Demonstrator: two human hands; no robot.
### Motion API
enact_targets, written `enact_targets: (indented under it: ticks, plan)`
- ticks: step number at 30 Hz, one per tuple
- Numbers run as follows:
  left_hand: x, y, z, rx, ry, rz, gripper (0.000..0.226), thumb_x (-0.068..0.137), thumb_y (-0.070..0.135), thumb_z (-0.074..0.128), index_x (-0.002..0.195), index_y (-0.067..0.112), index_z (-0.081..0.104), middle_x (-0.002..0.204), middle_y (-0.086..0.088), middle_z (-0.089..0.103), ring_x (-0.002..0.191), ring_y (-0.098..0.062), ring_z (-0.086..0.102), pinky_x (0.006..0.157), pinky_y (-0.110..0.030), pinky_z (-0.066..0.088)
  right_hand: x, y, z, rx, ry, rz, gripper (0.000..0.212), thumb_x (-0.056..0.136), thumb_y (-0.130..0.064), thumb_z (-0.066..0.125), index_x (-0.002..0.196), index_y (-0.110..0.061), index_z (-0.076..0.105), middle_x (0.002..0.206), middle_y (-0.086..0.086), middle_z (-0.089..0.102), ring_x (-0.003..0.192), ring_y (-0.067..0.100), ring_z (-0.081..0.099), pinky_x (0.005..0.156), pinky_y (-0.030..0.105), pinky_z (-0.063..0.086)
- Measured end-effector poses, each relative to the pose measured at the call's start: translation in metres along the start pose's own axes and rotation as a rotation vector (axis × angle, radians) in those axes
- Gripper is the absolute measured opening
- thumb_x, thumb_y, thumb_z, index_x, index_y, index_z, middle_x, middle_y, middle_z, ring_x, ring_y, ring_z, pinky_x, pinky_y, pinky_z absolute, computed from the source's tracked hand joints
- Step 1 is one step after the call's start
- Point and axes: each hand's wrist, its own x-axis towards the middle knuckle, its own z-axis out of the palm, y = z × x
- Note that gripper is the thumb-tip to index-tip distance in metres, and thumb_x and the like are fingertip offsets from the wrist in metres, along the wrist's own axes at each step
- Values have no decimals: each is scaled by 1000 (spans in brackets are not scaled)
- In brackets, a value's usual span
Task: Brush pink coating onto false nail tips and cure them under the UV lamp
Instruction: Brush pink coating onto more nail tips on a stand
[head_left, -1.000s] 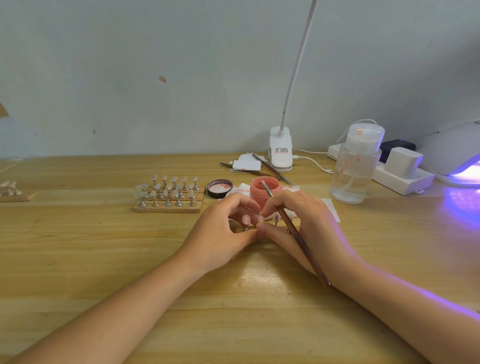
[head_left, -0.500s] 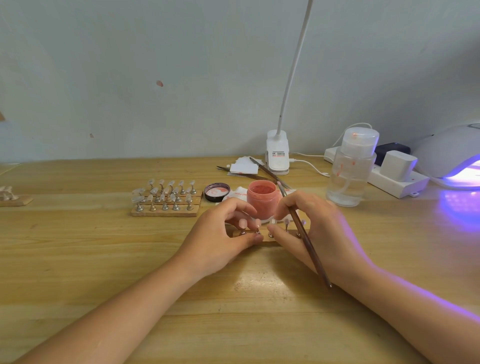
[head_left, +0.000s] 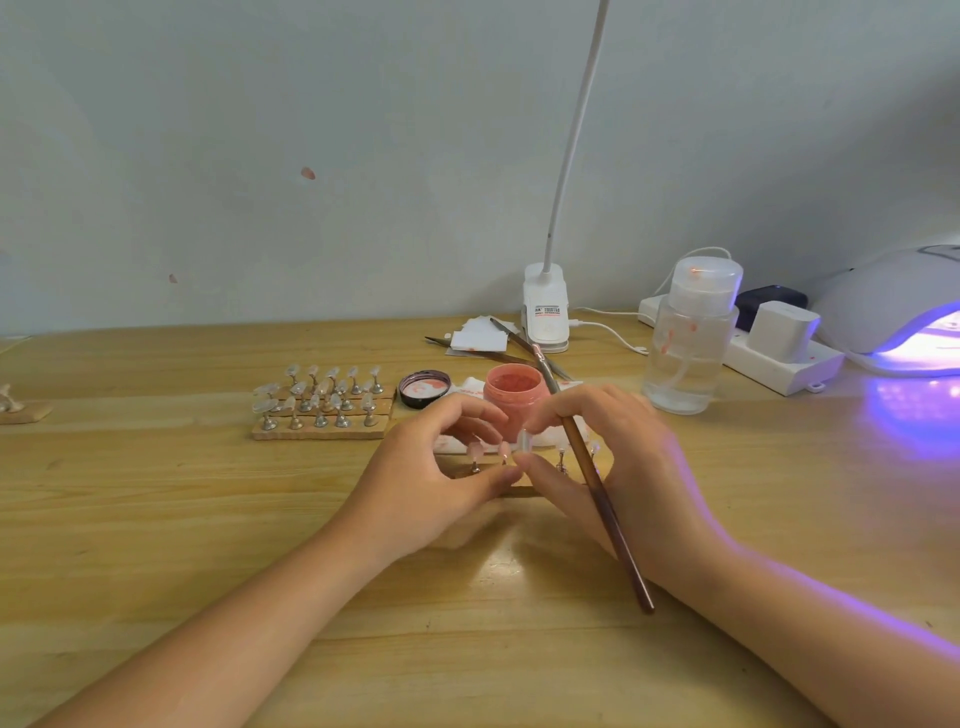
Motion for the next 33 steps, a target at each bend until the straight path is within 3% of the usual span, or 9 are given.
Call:
enact_targets:
  ticks: [4,10,13,15,19,24,26,30,33]
  plan:
    - [-1,6,0,-25,31,95,13,65,46,64,77,42,65,89,20,64,90,2,57,79,-4,37,-1,-3,2,30,8,-21,21,72,-26,73,88,-17,62,89,-16,63,90,0,54,83,22,37]
    - [-2,4,1,-38,78,159,22,73,19,69,74,42,67,84,10,64,84,0,57,76,-7,39,1,-4,1,120,24,-27,25,76,-32,71,94,-17,63,92,-10,66,91,10,62,81,31,47]
    - [-2,4,1,-43,132,178,7,72,27,65,74,31,70,76,12,67,82,0,60,77,-11,42,7,-6,-2,215,97,46,15,87,-33,59,101,-28,61,97,-25,61,91,-1,59,83,19,45]
    - [-1,4,0,-44,162,173,6,72,25,65,72,28,71,75,13,69,81,0,61,77,-13,43,12,-4,-6,319,151,142,12,93,-34,51,100,-33,60,88,-25,64,83,-4,59,78,17,46]
    - [-1,5,-1,-85,205,145,21,74,11,69,69,31,68,70,24,66,75,6,61,73,-4,40,32,1,-16,477,169,356,41,86,-42,41,88,-15,71,53,-15,58,55,-5,53,61,6,39]
    - [0,4,-2,-85,231,81,19,75,6,70,71,24,68,61,21,65,75,6,61,73,-2,39,64,19,-18,340,8,530,27,92,-34,53,76,-20,71,47,-10,56,45,-5,48,56,11,40]
    - [0,4,-1,-82,233,80,19,75,6,70,69,24,67,61,20,64,75,5,61,73,-3,39,73,24,-14,252,-51,508,25,90,-34,56,72,-20,65,51,-6,59,42,-4,49,57,16,43]
    - [0,4,-2,-69,239,97,26,74,5,71,65,28,65,62,19,65,76,4,62,74,-2,39,82,28,-3,157,-72,441,35,83,-35,66,58,-15,53,47,-5,59,37,-4,52,43,6,37]
    - [1,4,-2,-60,236,104,26,75,5,71,65,29,66,63,20,65,77,4,62,74,-2,38,88,28,4,9,-121,414,43,80,-43,67,59,-8,55,48,-1,60,46,3,57,52,18,47]
